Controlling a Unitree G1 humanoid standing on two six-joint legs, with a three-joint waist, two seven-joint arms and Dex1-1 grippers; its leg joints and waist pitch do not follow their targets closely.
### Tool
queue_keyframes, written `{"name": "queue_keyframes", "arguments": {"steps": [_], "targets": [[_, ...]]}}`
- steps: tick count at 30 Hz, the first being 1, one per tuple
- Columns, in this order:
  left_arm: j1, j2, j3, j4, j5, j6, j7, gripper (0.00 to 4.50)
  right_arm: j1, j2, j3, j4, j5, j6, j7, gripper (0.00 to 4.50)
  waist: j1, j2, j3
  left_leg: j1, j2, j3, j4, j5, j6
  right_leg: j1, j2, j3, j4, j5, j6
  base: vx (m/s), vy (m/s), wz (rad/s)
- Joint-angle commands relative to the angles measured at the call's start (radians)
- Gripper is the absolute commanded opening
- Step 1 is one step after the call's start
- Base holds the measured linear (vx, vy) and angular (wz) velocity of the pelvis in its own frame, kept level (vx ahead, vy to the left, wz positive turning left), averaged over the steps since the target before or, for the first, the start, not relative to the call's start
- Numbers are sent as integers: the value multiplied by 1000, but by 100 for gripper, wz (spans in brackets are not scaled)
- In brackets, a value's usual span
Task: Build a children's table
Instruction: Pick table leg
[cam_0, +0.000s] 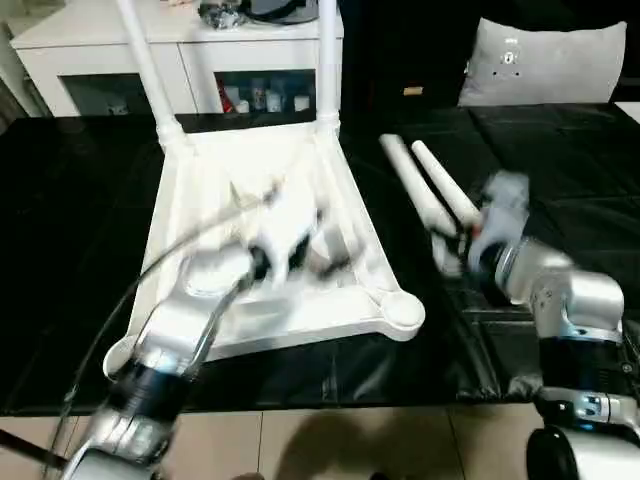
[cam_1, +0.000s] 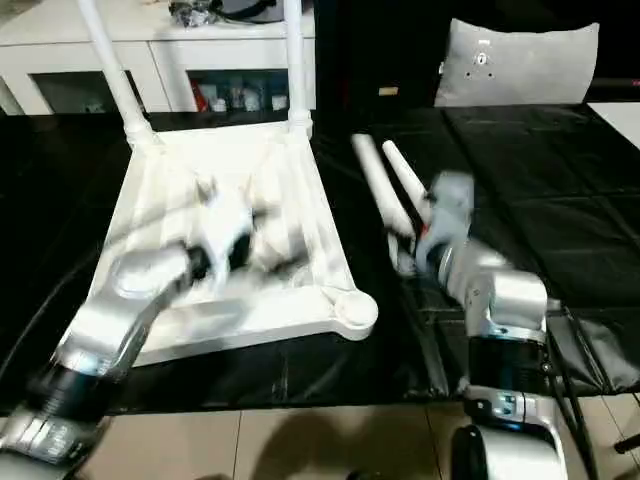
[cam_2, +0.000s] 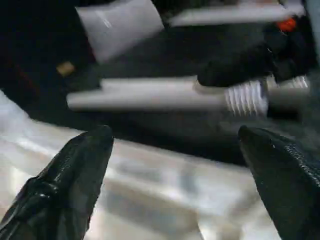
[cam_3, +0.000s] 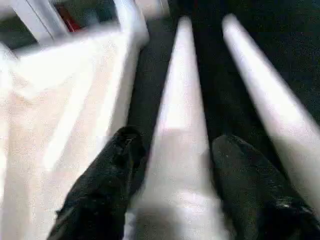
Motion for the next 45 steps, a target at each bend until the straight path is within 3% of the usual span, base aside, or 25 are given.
{"name": "queue_keyframes", "arguments": {"steps": [1, 3, 4, 6, 9, 10, 11, 14, 16, 18, 20, 22, 24, 25, 27, 28, 29, 30, 33, 35, 38, 41, 45], "targets": [[-61, -61, 81, 54, -60, 68, 104, 450, -18, 23, -40, -23, 60, -30, 37, 238, 3, -16, -74, -10, 39, -3, -57, -33, 75, 74, -67, 63, -69, -269, -93, 0, 0, 0], [-82, -87, 107, 67, -89, 92, 124, 450, -14, 33, -48, -36, 92, -47, 82, 220, 9, -17, -76, -12, 39, -5, -56, -24, 97, 76, -68, 61, -69, -265, -100, 0, 0, 0], [-120, -141, 165, 104, -153, 112, 170, 450, 5, 58, -61, -70, 174, -77, 176, 208, 9, -15, -77, -16, 36, -2, -52, -29, 114, 79, -67, 59, -70, -255, -103, 0, 0, 0], [-157, -191, 223, 146, -209, 145, 233, 450, 33, 79, -57, -112, 246, -106, 271, 182, 16, -18, -80, -18, 37, -4, -50, -12, 137, 81, -66, 57, -67, -234, -107, 0, 0, 0], [-172, -207, 227, 160, -226, 158, 222, 450, 57, 74, -32, -124, 265, -94, 302, 172, 19, -22, -78, -17, 40, -9, -52, 21, 154, 77, -66, 56, -69, -240, -100, 0, 0, 0], [-175, -208, 222, 163, -220, 158, 219, 450, 66, 68, -18, -123, 261, -93, 307, 150, 21, -21, -79, -15, 41, -9, -51, 27, 153, 75, -66, 57, -69, -245, -97, 0, 0, 0], [-177, -195, 201, 174, -172, 153, 229, 450, 79, 53, 13, -108, 217, -103, 291, 138, 24, -22, -77, -13, 41, -8, -53, 27, 149, 73, -65, 57, -73, -265, -88, 0, 0, 0], [-168, -181, 183, 175, -145, 152, 231, 450, 78, 54, 8, -83, 199, -104, 263, 118, 30, -21, -77, -10, 42, -7, -56, 14, 120, 71, -68, 58, -77, -308, -66, 0, 0, 0], [-148, -147, 139, 163, -103, 149, 231, 450, 69, 41, 14, -34, 148, -154, 223, 118, 34, -19, -76, -9, 43, -9, -58, 8, 103, 70, -69, 58, -78, -319, -56, 0, 0, 0], [-120, -102, 96, 143, -55, 141, 229, 450, 55, 27, 23, 6, 125, -178, 211, 154, 32, -13, -77, -10, 44, -10, -58, -3, 92, 70, -69, 59, -75, -309, -52, 0, 0, 0], [-112, -92, 90, 138, -49, 142, 226, 450, 51, 26, 23, 13, 123, -171, 199, 157, 30, -14, -78, -11, 43, -10, -57, 3, 94, 71, -69, 60, -73, -290, -55, 0, 0, 0], [-93, -55, 57, 129, -3, 131, 214, 450, 48, 16, 53, 40, 88, -209, 183, 184, 31, -8, -80, -11, 45, -13, -56, 16, 97, 69, -69, 59, -67, -258, -65, 0, 0, 0], [-74, -20, 21, 122, 39, 117, 193, 450, 33, -4, 99, 91, 19, -232, 145, 195, 30, -9, -79, -11, 44, -13, -57, 11, 93, 71, -70, 59, -67, -257, -72, 0, 0, 0], [-49, 15, -13, 99, 51, 105, 142, 450, -9, -21, 151, 186, -94, -257, 28, 202, 27, -9, -77, -11, 43, -12, -57, 8, 83, 69, -69, 59, -69, -269, -74, 0, 0, 0], [-32, 39, -37, 79, 51, 98, 102, 450, -43, -30, 186, 261, -163, -299, -30, 217, 21, -8, -75, -5, 40, -7, -57, -24, 51, 65, -73, 61, -70, -305, -93, 0, 0, 0], [-32, 40, -39, 78, 51, 98, 101, 450, -46, -31, 186, 264, -162, -291, -31, 231, 21, -9, -74, -7, 38, -5, -58, -34, 52, 69, -72, 62, -72, -313, -91, 0, 0, 0], [-20, 62, -65, 53, 57, 81, 66, 450, -103, -36, 191, 330, -145, -160, -31, 244, 23, -12, -77, -6, 42, -12, -62, -32, 64, 73, -70, 63, -61, -287, -105, 0, 0, 0], [-14, 74, -79, 38, 56, 76, 46, 450, -132, -37, 192, 367, -141, -142, -28, 244, 23, -12, -77, -6, 42, -12, -62, -32, 64, 73, -70, 63, -61, -287, -105, 0, 0, 0], [8, 102, -114, -2, 51, 75, -16, 450, -215, -37, 202, 493, -146, -148, -22, 279, 23, -9, -77, -6, 50, -10, -59, -30, 67, 69, -75, 67, -54, -232, -141, 0, 0, 0], [12, 107, -122, -9, 54, 77, -26, 450, -248, -34, 200, 544, -145, -150, -22, 279, 21, -8, -76, -7, 48, -7, -58, -29, 68, 68, -73, 68, -51, -209, -158, 0, 0, 0], [11, 111, -130, -7, 63, 74, -37, 450, -325, -23, 197, 682, -157, -153, 3, 279, 20, -6, -76, -7, 48, -7, -57, -33, 64, 71, -74, 68, -48, -202, -166, 0, 0, 0], [6, 110, -129, 0, 65, 70, -38, 450, -352, -18, 195, 737, -157, -153, 15, 279, 21, -6, -78, -8, 49, -8, -56, -35, 64, 72, -74, 68, -48, -201, -165, 0, 0, 0], [6, 118, -135, -6, 64, 73, -46, 450, -385, -21, 234, 850, -175, -145, 50, 279, 21, -8, -76, -9, 49, -6, -56, -48, 62, 72, -75, 67, -49, -218, -169, 0, 0, 0]]}}
